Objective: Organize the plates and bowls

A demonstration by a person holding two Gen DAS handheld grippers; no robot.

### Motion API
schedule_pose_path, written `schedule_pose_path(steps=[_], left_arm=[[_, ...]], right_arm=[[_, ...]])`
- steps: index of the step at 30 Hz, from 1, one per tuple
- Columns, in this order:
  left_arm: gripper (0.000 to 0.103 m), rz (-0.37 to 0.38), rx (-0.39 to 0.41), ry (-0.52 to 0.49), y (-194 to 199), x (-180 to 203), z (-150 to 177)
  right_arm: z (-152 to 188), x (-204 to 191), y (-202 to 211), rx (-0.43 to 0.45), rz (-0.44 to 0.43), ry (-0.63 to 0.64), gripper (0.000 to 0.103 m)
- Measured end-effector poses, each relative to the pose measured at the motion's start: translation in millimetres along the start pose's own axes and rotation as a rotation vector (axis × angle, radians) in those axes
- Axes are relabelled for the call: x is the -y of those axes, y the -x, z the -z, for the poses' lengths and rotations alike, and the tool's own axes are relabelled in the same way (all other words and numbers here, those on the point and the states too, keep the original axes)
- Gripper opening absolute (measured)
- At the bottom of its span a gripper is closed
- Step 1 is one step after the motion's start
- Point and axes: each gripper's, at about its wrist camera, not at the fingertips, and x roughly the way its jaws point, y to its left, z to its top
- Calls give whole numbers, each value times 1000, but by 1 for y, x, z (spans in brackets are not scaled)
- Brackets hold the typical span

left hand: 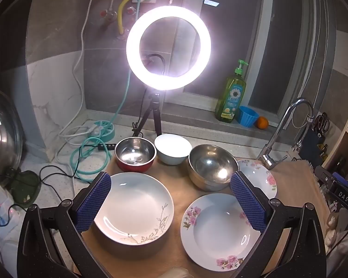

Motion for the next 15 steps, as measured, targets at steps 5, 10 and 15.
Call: schedule_pose_path(steps=[5,10,15], left_arm=[[102,0,2,2,0,0,0],[102,0,2,2,0,0,0],[102,1,0,1,0,0,0]], right_arm=[[0,0,0,0,1,-2,103],[0,0,0,-1,0,-2,103],[1,1,0,-1,-1,-1,103]])
